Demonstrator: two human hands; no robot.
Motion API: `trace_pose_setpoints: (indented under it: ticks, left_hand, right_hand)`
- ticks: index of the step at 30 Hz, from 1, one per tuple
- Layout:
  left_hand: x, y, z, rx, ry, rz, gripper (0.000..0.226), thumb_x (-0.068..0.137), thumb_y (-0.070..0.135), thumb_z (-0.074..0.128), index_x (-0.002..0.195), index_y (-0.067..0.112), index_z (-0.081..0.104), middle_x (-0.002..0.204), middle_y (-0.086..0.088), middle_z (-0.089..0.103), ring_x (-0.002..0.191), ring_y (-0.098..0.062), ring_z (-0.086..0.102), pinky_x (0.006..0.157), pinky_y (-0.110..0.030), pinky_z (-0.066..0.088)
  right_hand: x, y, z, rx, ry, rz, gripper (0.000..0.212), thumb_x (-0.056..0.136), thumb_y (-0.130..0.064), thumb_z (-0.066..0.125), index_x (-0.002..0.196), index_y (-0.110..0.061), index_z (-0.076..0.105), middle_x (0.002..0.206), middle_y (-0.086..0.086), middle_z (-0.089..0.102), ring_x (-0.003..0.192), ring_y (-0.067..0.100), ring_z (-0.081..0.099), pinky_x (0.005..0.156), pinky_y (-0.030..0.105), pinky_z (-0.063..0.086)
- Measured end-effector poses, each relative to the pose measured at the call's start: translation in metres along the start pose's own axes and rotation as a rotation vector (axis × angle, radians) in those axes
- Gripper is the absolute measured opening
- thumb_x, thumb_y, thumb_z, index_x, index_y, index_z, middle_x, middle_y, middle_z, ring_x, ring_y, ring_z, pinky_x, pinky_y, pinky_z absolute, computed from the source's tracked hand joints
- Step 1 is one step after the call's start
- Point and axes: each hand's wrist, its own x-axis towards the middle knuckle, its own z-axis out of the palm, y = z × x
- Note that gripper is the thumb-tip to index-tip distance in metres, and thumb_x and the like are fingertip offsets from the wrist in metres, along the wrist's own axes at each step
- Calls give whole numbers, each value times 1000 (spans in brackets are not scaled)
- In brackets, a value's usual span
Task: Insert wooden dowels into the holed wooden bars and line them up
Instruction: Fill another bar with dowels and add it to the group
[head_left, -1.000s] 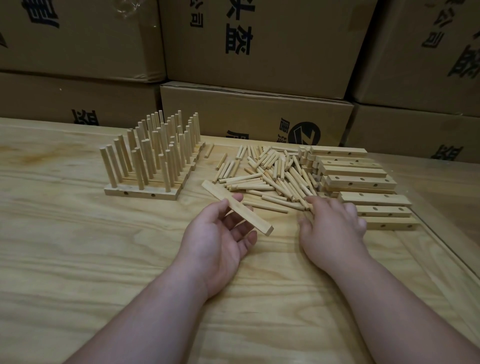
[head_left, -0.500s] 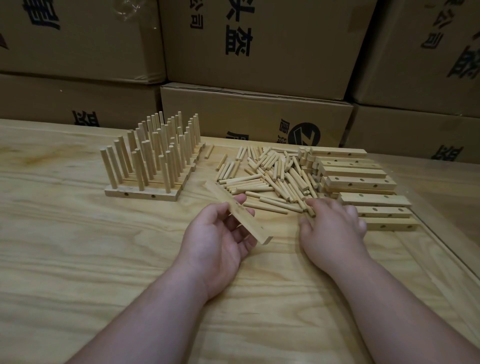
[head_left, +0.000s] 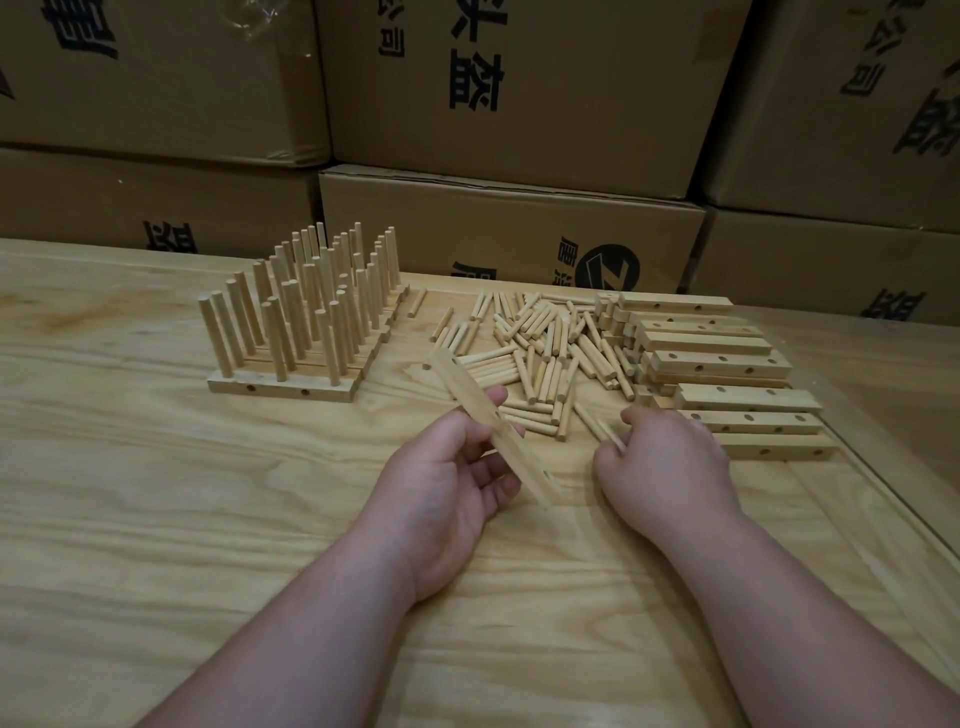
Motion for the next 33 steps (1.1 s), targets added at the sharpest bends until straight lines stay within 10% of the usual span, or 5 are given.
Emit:
trace_pose_setpoints:
  ticks: [7,16,26,33]
  left_hand:
    - [-1,1,-2,-16,-8,1,40,93,11,42,122,12,69,82,-6,68,73,-18,62,77,-36,50]
    - [1,1,-1,-38,85,64,44,97,10,49,126,43,51,79,-11,70,64,-15,66,50,-32,52]
    - [-2,1,-3,10,-15,94,50,91,-4,43,127,25,63,90,-7,74,69,-16,66,57,-26,49]
    - [-4,2,-1,19,-4,44,31,85,48,64,97,24,80,65,2,52,57,-11,51,55,-26,47]
  right_hand:
    - [-5,-4,-9,-18,-62,40,24,81,-36,49,84,-22,68,79,-2,60,80,25,58,74,38,54]
    - [-3,-3,1,163,66,10,18,98,-26,42,113,-21,51,83,-4,53,85,28,56,77,41,49]
    - [-5,-7,0,458,190,-57,18,99,-23,48,112,-35,43,76,-13,58,64,7,56,50,30,41]
    - [-6,-4,0,534,241,-178,31,94,-15,53,116,-35,61,104,-13,62,76,-5,56,57,17,39]
